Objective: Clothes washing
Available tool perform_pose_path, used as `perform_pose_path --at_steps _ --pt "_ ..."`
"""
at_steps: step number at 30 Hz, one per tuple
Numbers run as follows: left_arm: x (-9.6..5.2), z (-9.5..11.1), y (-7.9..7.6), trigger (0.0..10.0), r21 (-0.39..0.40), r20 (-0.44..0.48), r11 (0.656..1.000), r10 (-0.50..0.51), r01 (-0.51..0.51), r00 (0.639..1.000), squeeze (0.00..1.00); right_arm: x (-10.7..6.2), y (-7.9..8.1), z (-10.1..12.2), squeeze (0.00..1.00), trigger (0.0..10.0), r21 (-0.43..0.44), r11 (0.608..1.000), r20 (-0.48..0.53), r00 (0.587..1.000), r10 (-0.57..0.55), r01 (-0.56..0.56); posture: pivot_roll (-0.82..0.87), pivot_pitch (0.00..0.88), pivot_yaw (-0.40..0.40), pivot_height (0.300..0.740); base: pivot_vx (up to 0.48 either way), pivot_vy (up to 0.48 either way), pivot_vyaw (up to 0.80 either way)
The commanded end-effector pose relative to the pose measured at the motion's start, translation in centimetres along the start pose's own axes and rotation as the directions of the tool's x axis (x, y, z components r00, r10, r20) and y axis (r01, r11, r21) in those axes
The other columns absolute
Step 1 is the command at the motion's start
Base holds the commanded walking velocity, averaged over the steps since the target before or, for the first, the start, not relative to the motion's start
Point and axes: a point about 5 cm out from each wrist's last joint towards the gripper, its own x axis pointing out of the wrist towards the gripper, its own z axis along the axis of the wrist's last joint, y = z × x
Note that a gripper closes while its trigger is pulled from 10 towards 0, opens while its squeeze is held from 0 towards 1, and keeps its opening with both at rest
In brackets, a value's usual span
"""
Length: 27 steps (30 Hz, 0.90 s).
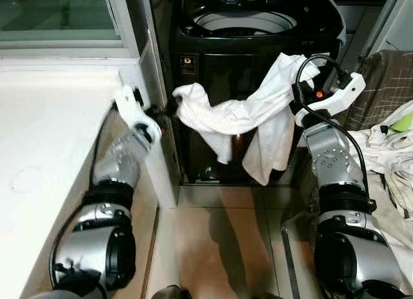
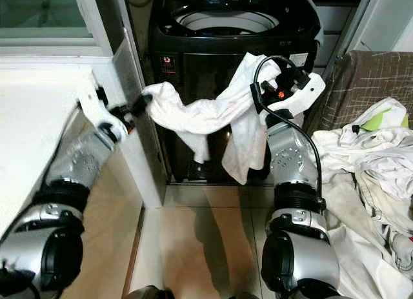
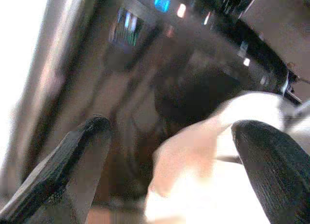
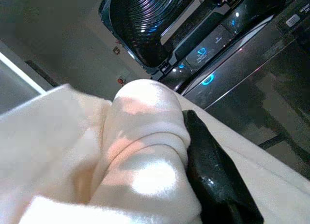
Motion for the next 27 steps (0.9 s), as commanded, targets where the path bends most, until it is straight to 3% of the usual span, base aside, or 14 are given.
perform_pose_path --at_steps 1,4,5,6,7,9,10,11,12,13,14,19,23,27 --pt "-0.4 -1.0 0.8 10.0 -0.012 -0.055 0.999 0.036 -0.037 0.998 1.00 0.7 0.9 1.1 0.00 0.0 0.000 1.000 0.035 0.999 0.027 -0.027 -0.15 0.000 0.051 0.740 0.000 0.000 0.00" --pt "-1.0 -1.9 1.7 10.0 0.048 -0.104 0.997 0.066 -0.061 0.992 1.00 0.8 0.9 1.3 0.00 0.0 -0.012 1.000 0.040 0.999 0.030 -0.029 -0.15 0.000 0.047 0.740 0.000 0.000 0.00" --pt "-1.3 -2.2 2.1 10.0 0.112 -0.121 0.991 0.081 -0.067 0.989 1.00 0.9 0.9 1.4 0.00 0.0 -0.023 0.999 0.043 0.999 0.028 -0.027 -0.15 0.000 0.049 0.740 0.000 0.000 0.00" --pt "-1.9 -2.4 2.8 10.0 0.349 -0.144 0.935 0.114 -0.057 0.983 1.00 1.0 0.8 1.7 0.00 0.0 -0.050 0.999 0.053 0.998 0.023 -0.020 -0.15 0.000 0.049 0.740 0.000 0.000 0.00" --pt "-1.9 -2.4 2.8 10.0 0.349 -0.144 0.935 0.114 -0.057 0.983 1.00 1.0 0.8 1.7 0.00 0.0 -0.050 0.999 0.053 0.998 0.023 -0.020 -0.15 0.000 0.049 0.740 0.000 0.000 0.00" --pt "-2.2 -2.7 2.9 10.0 0.509 -0.159 0.860 0.127 -0.029 0.979 1.00 1.0 0.8 1.9 0.00 0.0 -0.073 0.997 0.060 0.998 0.019 -0.014 -0.15 0.000 0.048 0.740 0.000 0.000 0.00" --pt "-2.4 -2.7 2.6 10.0 0.626 -0.141 0.780 0.120 -0.005 0.983 1.00 1.1 1.0 1.8 0.00 0.0 -0.111 0.994 0.061 0.998 0.020 -0.013 -0.15 0.000 0.048 0.740 0.000 0.000 0.00" --pt "-2.4 -2.7 2.6 10.0 0.626 -0.141 0.780 0.120 -0.005 0.983 1.00 1.1 1.0 1.8 0.00 0.0 -0.111 0.994 0.061 0.998 0.020 -0.013 -0.15 0.000 0.048 0.740 0.000 0.000 0.00" --pt "-2.5 -2.4 2.0 10.0 0.740 -0.100 0.673 0.108 0.002 0.989 0.00 1.2 1.2 1.7 0.00 0.0 -0.170 0.985 0.060 0.998 0.025 -0.015 -0.15 0.000 0.048 0.740 0.000 0.000 0.00" --pt "-2.7 -2.2 1.0 10.0 0.787 -0.047 0.617 0.060 -0.001 0.997 0.00 1.2 1.6 1.5 0.00 0.0 -0.206 0.978 0.057 0.998 0.035 -0.022 -0.14 0.000 0.045 0.740 0.000 0.000 0.00" --pt "-2.9 -2.2 0.2 10.0 0.799 -0.017 0.602 0.023 0.000 1.000 0.00 1.2 1.8 1.2 0.00 0.0 -0.225 0.974 0.053 0.998 0.043 -0.030 -0.14 0.000 0.045 0.740 0.000 0.000 0.00" --pt "-3.4 -3.3 -1.2 10.0 0.765 0.023 0.644 -0.025 -0.002 0.999 0.00 1.1 1.6 0.4 0.00 0.0 -0.215 0.976 0.035 0.999 0.030 -0.022 -0.13 0.000 0.034 0.740 0.000 0.000 0.00" --pt "-3.8 -3.9 -1.4 10.0 0.776 0.060 0.629 -0.014 -0.038 0.998 0.00 1.0 1.4 0.2 0.00 0.0 -0.252 0.968 0.033 0.999 0.012 -0.003 -0.13 0.000 0.030 0.740 0.000 0.000 0.00" --pt "-4.8 -2.4 -3.2 10.0 0.711 0.225 0.691 -0.045 -0.132 0.973 0.00 0.0 0.8 -0.4 0.00 0.0 -0.443 0.896 0.059 0.998 -0.013 0.038 -0.13 0.000 0.028 0.740 0.000 0.000 0.00"
